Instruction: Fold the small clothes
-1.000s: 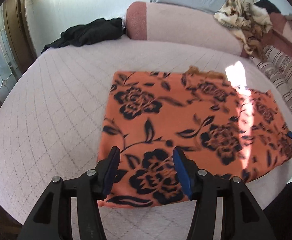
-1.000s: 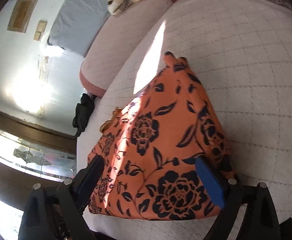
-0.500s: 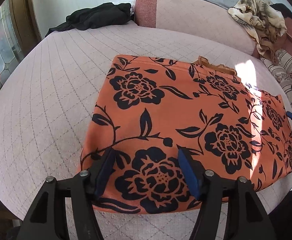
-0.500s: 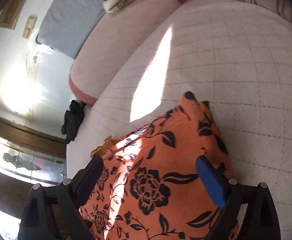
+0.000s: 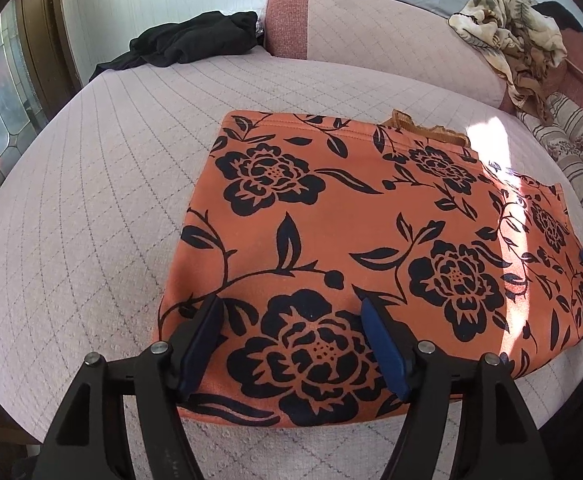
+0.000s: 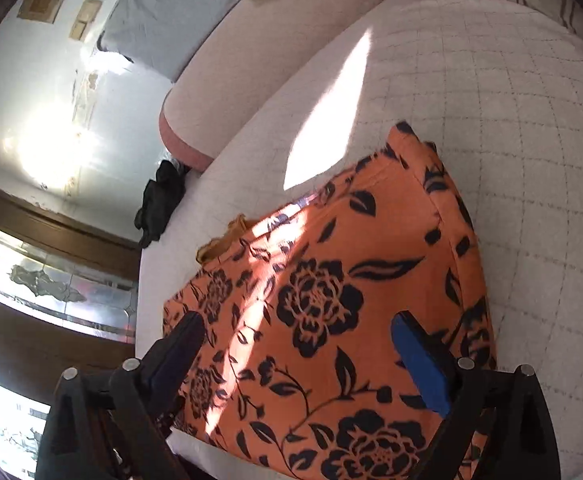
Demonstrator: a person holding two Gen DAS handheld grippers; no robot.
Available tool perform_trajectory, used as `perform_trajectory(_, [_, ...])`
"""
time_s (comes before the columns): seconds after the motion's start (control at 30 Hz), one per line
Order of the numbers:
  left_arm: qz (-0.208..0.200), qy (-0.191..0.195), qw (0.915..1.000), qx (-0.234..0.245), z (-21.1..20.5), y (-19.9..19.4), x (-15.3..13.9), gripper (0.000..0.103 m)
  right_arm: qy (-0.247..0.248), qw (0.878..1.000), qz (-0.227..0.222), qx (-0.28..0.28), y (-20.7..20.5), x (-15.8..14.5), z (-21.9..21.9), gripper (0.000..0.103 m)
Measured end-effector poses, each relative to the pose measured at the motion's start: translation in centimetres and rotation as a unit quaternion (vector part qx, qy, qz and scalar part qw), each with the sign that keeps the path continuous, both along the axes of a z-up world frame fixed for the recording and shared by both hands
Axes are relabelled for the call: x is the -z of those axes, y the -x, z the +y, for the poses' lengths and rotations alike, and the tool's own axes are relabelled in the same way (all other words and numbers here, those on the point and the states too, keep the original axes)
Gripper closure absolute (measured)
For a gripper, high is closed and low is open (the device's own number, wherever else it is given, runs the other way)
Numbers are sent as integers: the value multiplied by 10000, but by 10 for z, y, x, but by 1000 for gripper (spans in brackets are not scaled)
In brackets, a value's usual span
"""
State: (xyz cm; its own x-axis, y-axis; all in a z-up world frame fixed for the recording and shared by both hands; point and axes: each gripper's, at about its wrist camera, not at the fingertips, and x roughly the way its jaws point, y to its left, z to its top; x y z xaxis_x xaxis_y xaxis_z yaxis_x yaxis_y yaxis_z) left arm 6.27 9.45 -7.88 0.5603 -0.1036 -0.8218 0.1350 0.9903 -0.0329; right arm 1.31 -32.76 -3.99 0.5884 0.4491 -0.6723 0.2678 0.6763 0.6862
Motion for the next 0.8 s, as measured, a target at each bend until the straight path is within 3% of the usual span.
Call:
perform_trajectory(0.03, [35, 18, 10000, -19, 1, 1, -2, 31, 41, 9996, 281, 68, 3, 14, -2, 7])
perform_trajectory(0.07, [75, 32, 10000, -42, 1, 2, -4, 31, -122, 9995, 222, 193, 10, 20, -5, 8])
perform_trajectory(0.13, [124, 60, 9998, -110, 2, 7, -11, 31, 44, 9990, 194, 392, 19, 4, -3, 7])
perform_trajectory(0.23, [37, 107, 9999, -89, -1, 13, -20, 29, 393, 9992, -104, 12, 26, -22, 19, 7])
perform_trajectory(0.3, [81, 51, 9999, -71, -3, 13, -17, 26, 616, 9978, -173, -195, 32, -22, 35, 3])
perform_trajectory(0.37, [333, -80, 9994, -73, -6, 10, -5, 26, 799, 9957, 368, -298, 30, 6, 39, 1])
perform_trajectory(0.4, [363, -114, 9993, -57, -6, 9, -2, 26, 664, 9961, 539, -217, 32, 19, 36, 1])
perform_trajectory(0.47, [265, -134, 9996, -19, -6, 12, -5, 26, 689, 9969, 366, -25, 39, 7, 35, 1])
perform_trajectory(0.63, [257, -26, 9997, 11, -5, 12, -3, 25, 985, 9944, 40, -377, 41, -22, 56, 1])
perform_trajectory(0.67, [256, -17, 9997, 22, -5, 11, -3, 25, 1081, 9932, 125, -415, 40, -16, 59, 1])
perform_trajectory(0.73, [250, 17, 9997, 58, -2, 13, -4, 25, 1166, 9896, 757, -368, 36, 12, 56, 1])
perform_trajectory(0.8, [216, 38, 9997, 117, 0, 14, -3, 25, 1057, 9914, 751, -169, 39, 12, 54, 0])
